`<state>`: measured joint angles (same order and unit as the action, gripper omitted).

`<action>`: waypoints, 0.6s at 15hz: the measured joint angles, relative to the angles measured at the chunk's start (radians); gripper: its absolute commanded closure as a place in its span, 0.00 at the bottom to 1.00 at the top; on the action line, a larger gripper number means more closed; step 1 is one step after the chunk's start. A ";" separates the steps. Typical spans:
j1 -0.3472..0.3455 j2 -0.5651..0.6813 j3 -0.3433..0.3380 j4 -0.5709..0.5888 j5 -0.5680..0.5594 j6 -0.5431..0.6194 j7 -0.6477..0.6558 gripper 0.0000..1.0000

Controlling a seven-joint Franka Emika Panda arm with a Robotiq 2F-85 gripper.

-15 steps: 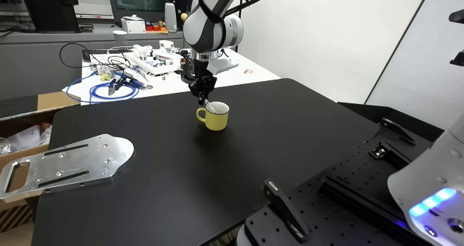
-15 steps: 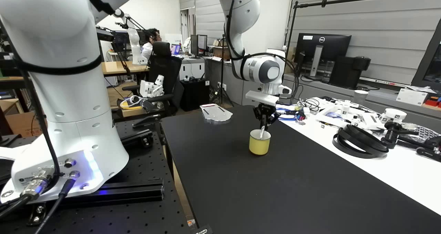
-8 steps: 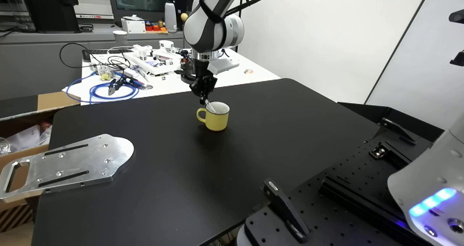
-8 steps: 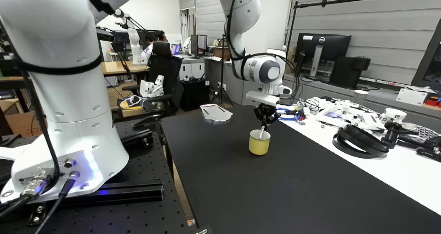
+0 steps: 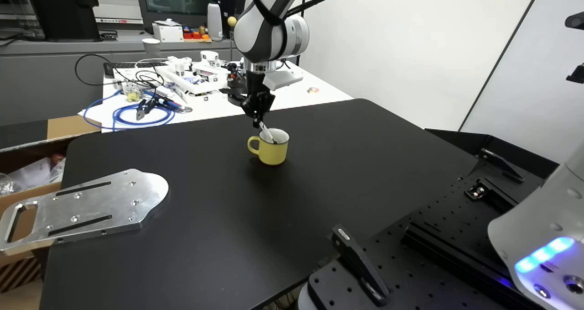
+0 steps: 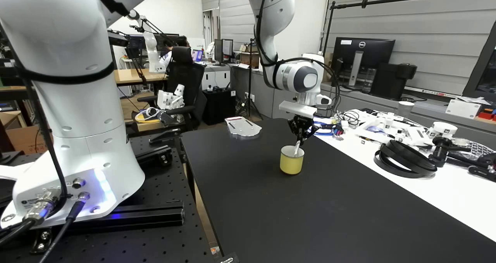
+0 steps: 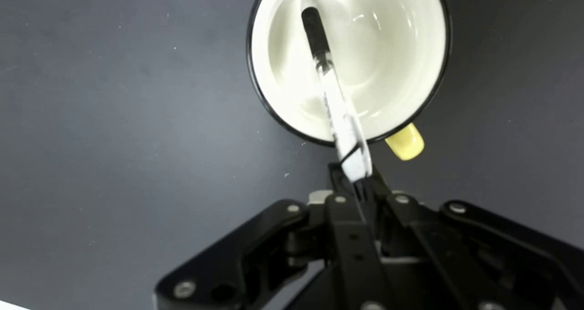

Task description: Remove the pen out of the cup and put it on the table

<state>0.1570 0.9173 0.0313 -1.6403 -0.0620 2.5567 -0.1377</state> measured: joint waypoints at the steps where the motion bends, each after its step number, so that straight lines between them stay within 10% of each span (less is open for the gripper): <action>1: -0.002 -0.005 0.000 0.000 0.000 0.000 0.000 0.97; 9: -0.012 -0.070 0.003 0.004 0.001 0.005 0.000 0.97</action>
<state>0.1452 0.8470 0.0340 -1.6361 -0.0608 2.5615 -0.1377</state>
